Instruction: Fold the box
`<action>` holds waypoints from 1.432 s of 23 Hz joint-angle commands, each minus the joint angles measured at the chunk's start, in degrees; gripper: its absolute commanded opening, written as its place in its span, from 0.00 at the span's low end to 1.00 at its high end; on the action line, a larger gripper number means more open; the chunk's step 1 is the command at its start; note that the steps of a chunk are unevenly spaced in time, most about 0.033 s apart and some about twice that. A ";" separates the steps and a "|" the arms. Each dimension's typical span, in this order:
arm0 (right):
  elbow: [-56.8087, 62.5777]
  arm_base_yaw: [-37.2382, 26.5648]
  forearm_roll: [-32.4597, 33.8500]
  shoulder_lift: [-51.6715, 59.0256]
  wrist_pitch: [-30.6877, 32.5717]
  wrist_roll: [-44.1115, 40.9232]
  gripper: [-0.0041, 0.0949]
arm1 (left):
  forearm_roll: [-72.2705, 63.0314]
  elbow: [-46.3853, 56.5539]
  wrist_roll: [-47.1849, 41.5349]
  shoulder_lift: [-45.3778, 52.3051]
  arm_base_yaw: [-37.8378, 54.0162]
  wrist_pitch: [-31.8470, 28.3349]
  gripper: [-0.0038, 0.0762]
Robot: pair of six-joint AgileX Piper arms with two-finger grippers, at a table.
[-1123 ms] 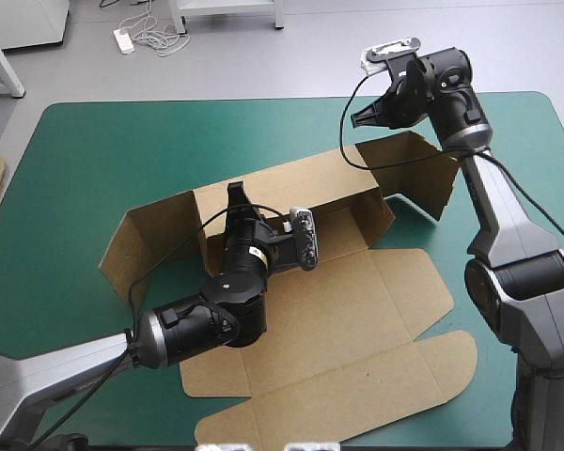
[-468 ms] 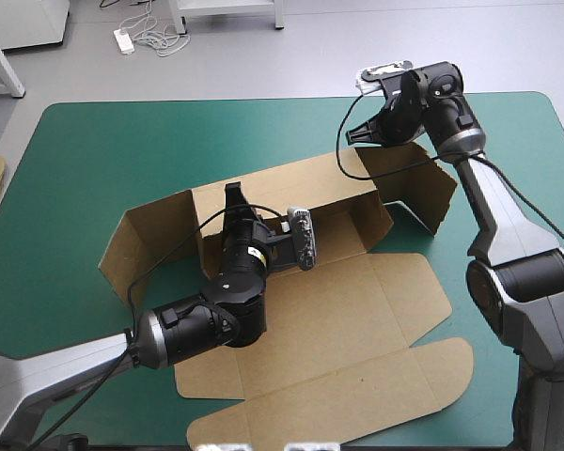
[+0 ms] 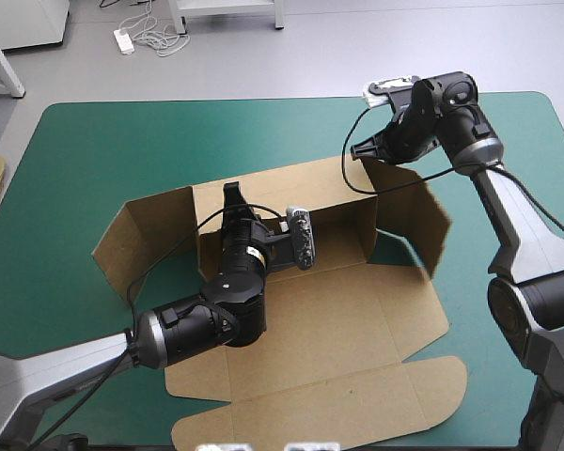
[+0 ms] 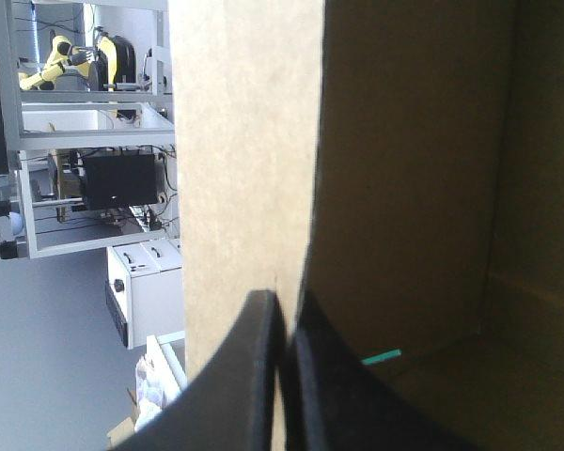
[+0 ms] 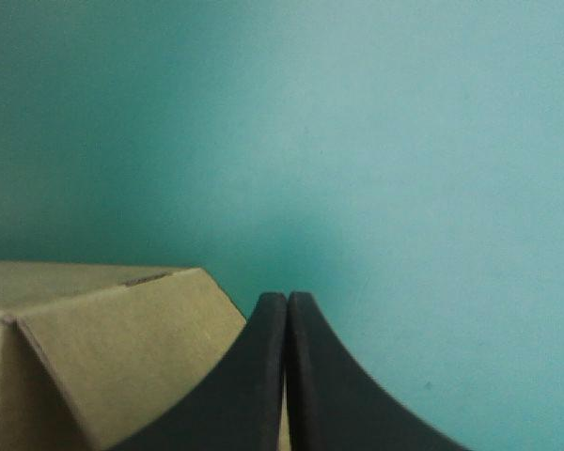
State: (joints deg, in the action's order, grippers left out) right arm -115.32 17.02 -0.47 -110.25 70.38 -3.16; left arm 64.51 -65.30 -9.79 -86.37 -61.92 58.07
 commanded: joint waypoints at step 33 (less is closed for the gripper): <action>45.28 0.09 -11.02 24.37 -24.95 24.68 0.13 | 1.18 -1.01 -1.05 1.69 -0.11 1.78 0.04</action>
State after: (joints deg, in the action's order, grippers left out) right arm -68.72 17.02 -10.81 -88.54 48.09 15.74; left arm 65.18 -65.30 -9.74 -86.37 -61.92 58.46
